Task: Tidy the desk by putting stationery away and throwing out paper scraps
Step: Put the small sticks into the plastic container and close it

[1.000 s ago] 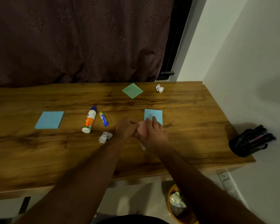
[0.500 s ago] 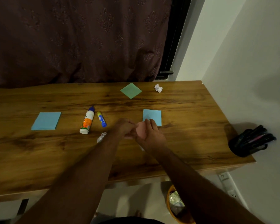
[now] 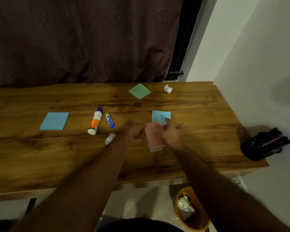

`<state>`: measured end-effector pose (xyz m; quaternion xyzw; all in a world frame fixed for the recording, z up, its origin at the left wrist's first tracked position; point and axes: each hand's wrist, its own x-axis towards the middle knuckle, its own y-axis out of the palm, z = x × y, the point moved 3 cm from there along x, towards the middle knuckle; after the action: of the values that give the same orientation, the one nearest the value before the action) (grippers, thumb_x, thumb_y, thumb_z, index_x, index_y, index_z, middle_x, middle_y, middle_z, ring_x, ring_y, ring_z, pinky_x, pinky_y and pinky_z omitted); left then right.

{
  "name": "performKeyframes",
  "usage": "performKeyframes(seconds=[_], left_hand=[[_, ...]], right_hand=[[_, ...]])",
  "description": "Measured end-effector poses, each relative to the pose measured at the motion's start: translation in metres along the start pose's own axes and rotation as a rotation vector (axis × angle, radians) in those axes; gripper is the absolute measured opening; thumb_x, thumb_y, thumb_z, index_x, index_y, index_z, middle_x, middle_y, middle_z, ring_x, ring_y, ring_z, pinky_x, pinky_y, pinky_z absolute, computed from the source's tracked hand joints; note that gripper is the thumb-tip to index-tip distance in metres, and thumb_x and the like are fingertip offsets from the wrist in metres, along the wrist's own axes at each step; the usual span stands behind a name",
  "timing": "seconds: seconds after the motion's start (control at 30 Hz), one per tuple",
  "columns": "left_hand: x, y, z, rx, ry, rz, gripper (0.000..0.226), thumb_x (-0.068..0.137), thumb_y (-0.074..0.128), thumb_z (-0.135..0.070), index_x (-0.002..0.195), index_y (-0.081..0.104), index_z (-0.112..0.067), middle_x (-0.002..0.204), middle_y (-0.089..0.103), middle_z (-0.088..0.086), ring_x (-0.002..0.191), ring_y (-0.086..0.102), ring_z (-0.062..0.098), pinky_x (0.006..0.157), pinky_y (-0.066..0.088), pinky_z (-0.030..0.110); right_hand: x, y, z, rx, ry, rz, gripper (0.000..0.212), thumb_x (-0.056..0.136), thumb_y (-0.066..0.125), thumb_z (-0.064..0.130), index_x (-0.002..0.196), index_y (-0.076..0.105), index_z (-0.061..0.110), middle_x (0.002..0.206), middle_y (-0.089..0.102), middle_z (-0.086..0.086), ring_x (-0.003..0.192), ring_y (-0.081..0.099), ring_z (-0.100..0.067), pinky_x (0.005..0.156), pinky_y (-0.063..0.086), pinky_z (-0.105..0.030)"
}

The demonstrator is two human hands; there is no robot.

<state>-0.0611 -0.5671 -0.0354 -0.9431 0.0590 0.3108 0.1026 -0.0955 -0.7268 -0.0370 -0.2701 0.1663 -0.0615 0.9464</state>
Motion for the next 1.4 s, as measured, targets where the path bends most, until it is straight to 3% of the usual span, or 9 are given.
performKeyframes(seconds=[0.13, 0.33, 0.5, 0.7, 0.83, 0.97, 1.07, 1.2, 1.4], left_hand=[[-0.004, 0.006, 0.008, -0.123, -0.038, -0.018, 0.026, 0.097, 0.054, -0.037, 0.087, 0.064, -0.014, 0.086, 0.068, 0.005, 0.080, 0.065, 0.020, 0.062, 0.053, 0.033], [-0.001, 0.009, 0.013, -0.169, 0.012, -0.117, 0.023, 0.095, 0.059, -0.029, 0.078, 0.063, -0.013, 0.080, 0.069, 0.010, 0.072, 0.067, 0.023, 0.066, 0.059, 0.037], [0.005, 0.008, 0.015, 0.092, 0.140, -0.280, 0.025, 0.091, 0.061, -0.038, 0.075, 0.063, -0.019, 0.084, 0.072, 0.009, 0.075, 0.071, 0.024, 0.074, 0.061, 0.044], [-0.006, 0.006, 0.018, 0.112, 0.163, -0.231, 0.036, 0.092, 0.055, -0.049, 0.077, 0.062, -0.017, 0.080, 0.071, 0.006, 0.075, 0.070, 0.023, 0.074, 0.060, 0.045], [-0.026, 0.012, 0.031, 0.083, 0.036, 0.025, 0.054, 0.089, 0.054, -0.058, 0.093, 0.069, -0.007, 0.082, 0.071, 0.010, 0.068, 0.066, 0.023, 0.058, 0.053, 0.029], [-0.036, 0.010, 0.036, 0.204, -0.092, 0.186, 0.039, 0.088, 0.064, -0.048, 0.093, 0.067, -0.009, 0.080, 0.068, 0.007, 0.064, 0.060, 0.016, 0.059, 0.050, 0.025], [-0.038, 0.012, 0.031, 0.279, -0.059, 0.196, 0.028, 0.086, 0.070, -0.037, 0.081, 0.064, -0.010, 0.073, 0.066, 0.005, 0.055, 0.057, 0.011, 0.047, 0.047, 0.019], [-0.035, 0.013, 0.031, 0.289, -0.050, 0.198, 0.027, 0.083, 0.074, -0.034, 0.080, 0.065, -0.009, 0.075, 0.068, 0.006, 0.058, 0.059, 0.013, 0.050, 0.049, 0.021], [-0.033, 0.017, 0.040, 0.265, -0.011, 0.171, 0.026, 0.085, 0.072, -0.037, 0.082, 0.065, -0.011, 0.076, 0.069, 0.005, 0.059, 0.060, 0.012, 0.051, 0.048, 0.022]], right_hand=[[0.018, -0.006, -0.001, 0.063, 0.173, -0.104, 0.045, 0.097, 0.044, 0.053, 0.105, 0.062, 0.012, 0.107, 0.068, -0.010, 0.092, 0.062, -0.023, 0.085, 0.054, -0.042], [0.026, 0.007, -0.012, 0.265, 0.176, -0.144, 0.030, 0.095, 0.058, 0.039, 0.092, 0.065, 0.011, 0.091, 0.072, -0.007, 0.085, 0.069, -0.026, 0.074, 0.057, -0.036], [0.027, 0.010, -0.015, 0.258, 0.098, -0.203, 0.031, 0.096, 0.058, 0.033, 0.072, 0.058, 0.013, 0.069, 0.062, 0.001, 0.068, 0.063, -0.018, 0.057, 0.046, -0.025], [0.023, 0.009, -0.012, 0.234, 0.137, -0.208, 0.028, 0.095, 0.058, 0.037, 0.078, 0.059, 0.014, 0.077, 0.066, 0.000, 0.073, 0.066, -0.016, 0.059, 0.051, -0.027], [0.022, 0.006, -0.011, 0.259, 0.116, -0.209, 0.027, 0.093, 0.060, 0.042, 0.085, 0.062, 0.016, 0.081, 0.066, 0.002, 0.078, 0.066, -0.019, 0.061, 0.051, -0.028], [0.021, 0.000, -0.016, 0.217, 0.126, -0.190, 0.044, 0.090, 0.060, 0.049, 0.108, 0.064, 0.010, 0.099, 0.068, -0.003, 0.089, 0.066, -0.021, 0.070, 0.055, -0.033], [0.015, -0.001, -0.024, 0.103, 0.102, -0.147, 0.041, 0.092, 0.058, 0.049, 0.103, 0.065, 0.009, 0.097, 0.069, -0.003, 0.084, 0.067, -0.018, 0.061, 0.052, -0.026], [0.008, 0.003, -0.031, 0.084, 0.071, -0.143, 0.046, 0.091, 0.056, 0.055, 0.100, 0.065, 0.011, 0.090, 0.071, 0.001, 0.074, 0.067, -0.011, 0.047, 0.041, -0.017], [0.006, 0.005, -0.033, 0.115, 0.082, -0.144, 0.048, 0.086, 0.060, 0.059, 0.097, 0.065, 0.012, 0.088, 0.072, 0.001, 0.076, 0.070, -0.013, 0.050, 0.047, -0.021]])
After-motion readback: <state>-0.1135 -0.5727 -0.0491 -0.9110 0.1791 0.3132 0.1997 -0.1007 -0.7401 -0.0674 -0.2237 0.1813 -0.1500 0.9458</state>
